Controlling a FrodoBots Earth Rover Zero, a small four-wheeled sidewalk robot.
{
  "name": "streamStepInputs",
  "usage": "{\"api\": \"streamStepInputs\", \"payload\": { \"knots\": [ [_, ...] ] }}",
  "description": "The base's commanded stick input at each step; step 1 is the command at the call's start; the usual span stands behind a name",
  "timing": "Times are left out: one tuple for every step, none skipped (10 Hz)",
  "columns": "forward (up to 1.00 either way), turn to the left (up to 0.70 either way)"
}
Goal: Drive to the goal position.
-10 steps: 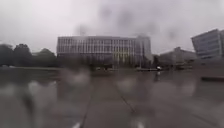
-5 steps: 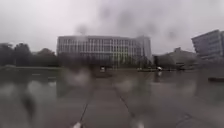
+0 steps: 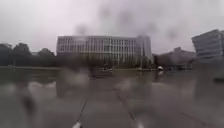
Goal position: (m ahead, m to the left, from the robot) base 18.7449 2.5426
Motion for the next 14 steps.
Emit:
{"api": "streamStepInputs", "payload": {
  "knots": [
    [0.7,0.01],
    [0.7,0.01],
    [0.7,0.01],
    [0.7,0.01],
    [0.7,0.01],
    [0.7,0.01],
    [0.7,0.02],
    [0.7,0.12],
    [0.7,0.14],
    [0.7,0.14],
    [0.7,0.11],
    [0.69,0.01],
    [0.69,0.01],
    [0.69,0.01]
  ]
}}
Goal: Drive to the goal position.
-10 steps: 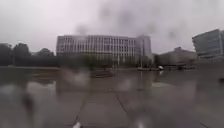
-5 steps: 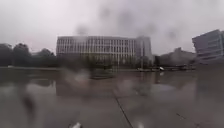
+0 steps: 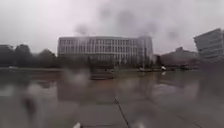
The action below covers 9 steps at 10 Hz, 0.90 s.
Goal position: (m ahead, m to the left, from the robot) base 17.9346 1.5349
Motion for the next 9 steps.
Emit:
{"api": "streamStepInputs", "payload": {
  "knots": [
    [0.69,0.01],
    [0.69,0.01],
    [0.69,0.01],
    [0.69,0.01],
    [0.69,0.01],
    [0.69,0.01],
    [0.69,0.01],
    [0.69,0.01],
    [0.69,0.01]
  ]
}}
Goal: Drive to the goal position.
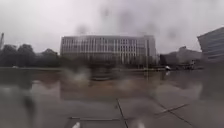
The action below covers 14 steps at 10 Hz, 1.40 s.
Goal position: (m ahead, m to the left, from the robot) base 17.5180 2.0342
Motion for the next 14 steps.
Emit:
{"api": "streamStepInputs", "payload": {
  "knots": [
    [0.69,0.01],
    [0.69,0.01],
    [0.69,0.01],
    [0.69,0.01],
    [0.69,0.01],
    [0.69,0.01],
    [0.69,0.01],
    [0.69,0.01],
    [0.69,0.01],
    [0.68,0.01],
    [0.68,0.01],
    [0.68,0.01],
    [0.69,0.01],
    [0.69,0.01]
  ]
}}
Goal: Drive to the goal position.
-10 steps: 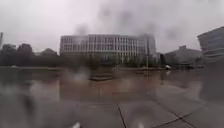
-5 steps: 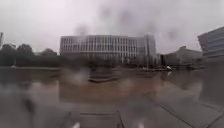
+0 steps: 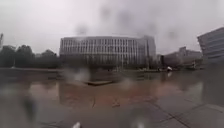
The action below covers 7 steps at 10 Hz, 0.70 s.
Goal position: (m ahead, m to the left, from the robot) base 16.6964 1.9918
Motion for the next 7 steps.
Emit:
{"api": "streamStepInputs", "payload": {
  "knots": [
    [0.7,0.01],
    [0.7,0.01],
    [0.7,0.01],
    [0.7,0.01],
    [0.7,0.01],
    [0.7,0.01],
    [0.7,0.01]
  ]
}}
